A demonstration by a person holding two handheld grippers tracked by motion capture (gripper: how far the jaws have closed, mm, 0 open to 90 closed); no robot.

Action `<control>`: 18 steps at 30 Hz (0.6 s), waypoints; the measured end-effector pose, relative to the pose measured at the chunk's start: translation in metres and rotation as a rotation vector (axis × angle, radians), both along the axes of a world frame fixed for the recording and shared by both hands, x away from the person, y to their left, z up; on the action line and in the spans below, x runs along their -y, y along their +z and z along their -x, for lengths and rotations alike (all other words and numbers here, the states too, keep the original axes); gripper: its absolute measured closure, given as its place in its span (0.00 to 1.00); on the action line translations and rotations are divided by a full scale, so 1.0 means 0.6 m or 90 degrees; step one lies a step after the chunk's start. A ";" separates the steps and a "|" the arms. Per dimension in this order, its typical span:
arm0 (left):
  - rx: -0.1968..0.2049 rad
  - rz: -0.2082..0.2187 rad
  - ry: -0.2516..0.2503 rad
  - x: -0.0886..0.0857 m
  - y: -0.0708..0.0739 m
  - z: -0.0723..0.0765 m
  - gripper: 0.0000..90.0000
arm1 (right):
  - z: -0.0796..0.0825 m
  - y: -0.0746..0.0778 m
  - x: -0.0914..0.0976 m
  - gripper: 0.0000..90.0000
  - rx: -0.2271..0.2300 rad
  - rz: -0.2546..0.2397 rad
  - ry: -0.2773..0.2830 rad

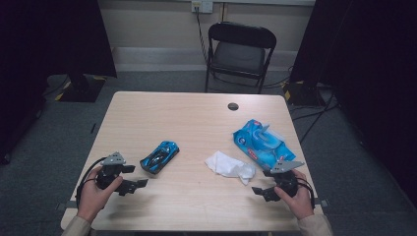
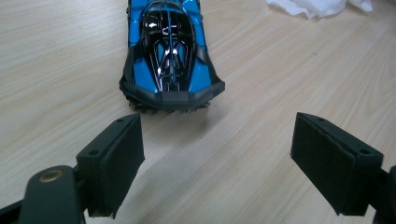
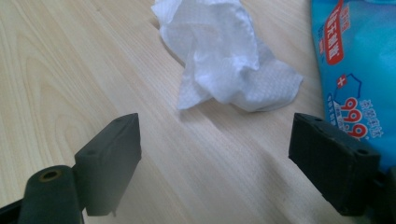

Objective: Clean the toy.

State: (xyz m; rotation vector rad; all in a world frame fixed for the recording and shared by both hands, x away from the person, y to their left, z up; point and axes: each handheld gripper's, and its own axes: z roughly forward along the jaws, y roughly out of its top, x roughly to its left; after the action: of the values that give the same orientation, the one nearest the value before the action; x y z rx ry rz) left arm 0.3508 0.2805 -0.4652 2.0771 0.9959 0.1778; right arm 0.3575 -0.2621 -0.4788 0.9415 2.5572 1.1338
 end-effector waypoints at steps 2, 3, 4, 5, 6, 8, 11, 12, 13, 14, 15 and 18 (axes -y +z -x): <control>-0.001 -0.003 -0.002 -0.001 -0.003 0.002 0.19 | 0.001 -0.001 0.001 0.18 0.000 -0.001 0.000; -0.001 -0.004 -0.002 -0.002 -0.005 0.003 0.19 | 0.002 -0.001 0.001 0.18 0.000 -0.001 0.000; -0.003 -0.005 -0.002 -0.002 -0.007 0.004 0.19 | 0.002 -0.002 0.001 0.18 -0.002 0.001 0.000; -0.003 -0.009 -0.004 -0.003 -0.007 0.005 0.19 | 0.003 -0.002 0.002 0.18 -0.001 0.001 0.002; -0.001 -0.010 -0.006 -0.005 -0.009 0.006 0.19 | 0.004 -0.003 0.002 0.18 -0.001 0.001 0.002; 0.000 -0.009 -0.002 -0.008 -0.012 0.008 0.19 | 0.006 -0.004 0.004 0.18 -0.001 0.005 0.002; -0.002 -0.016 -0.002 -0.013 -0.014 0.011 0.19 | 0.008 -0.006 0.006 0.18 -0.003 0.005 0.000; -0.003 -0.014 -0.001 -0.014 -0.015 0.011 0.19 | 0.008 -0.006 0.007 0.18 -0.003 0.005 0.001; -0.005 -0.014 -0.001 -0.016 -0.016 0.013 0.19 | 0.009 -0.007 0.008 0.18 -0.005 0.006 0.000; -0.005 -0.015 -0.002 -0.018 -0.017 0.014 0.19 | 0.009 -0.008 0.008 0.18 -0.005 0.007 -0.001; -0.004 -0.017 -0.001 -0.020 -0.019 0.016 0.19 | 0.010 -0.008 0.009 0.18 -0.005 0.007 -0.001; -0.006 -0.022 0.002 -0.026 -0.026 0.020 0.19 | 0.013 -0.009 0.009 0.18 -0.006 0.004 0.003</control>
State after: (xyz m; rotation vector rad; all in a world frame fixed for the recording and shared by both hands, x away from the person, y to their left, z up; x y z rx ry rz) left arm 0.3391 0.2963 -0.4809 2.1095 1.0087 0.1882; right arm 0.3499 -0.2676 -0.4843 0.9429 2.5709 1.1234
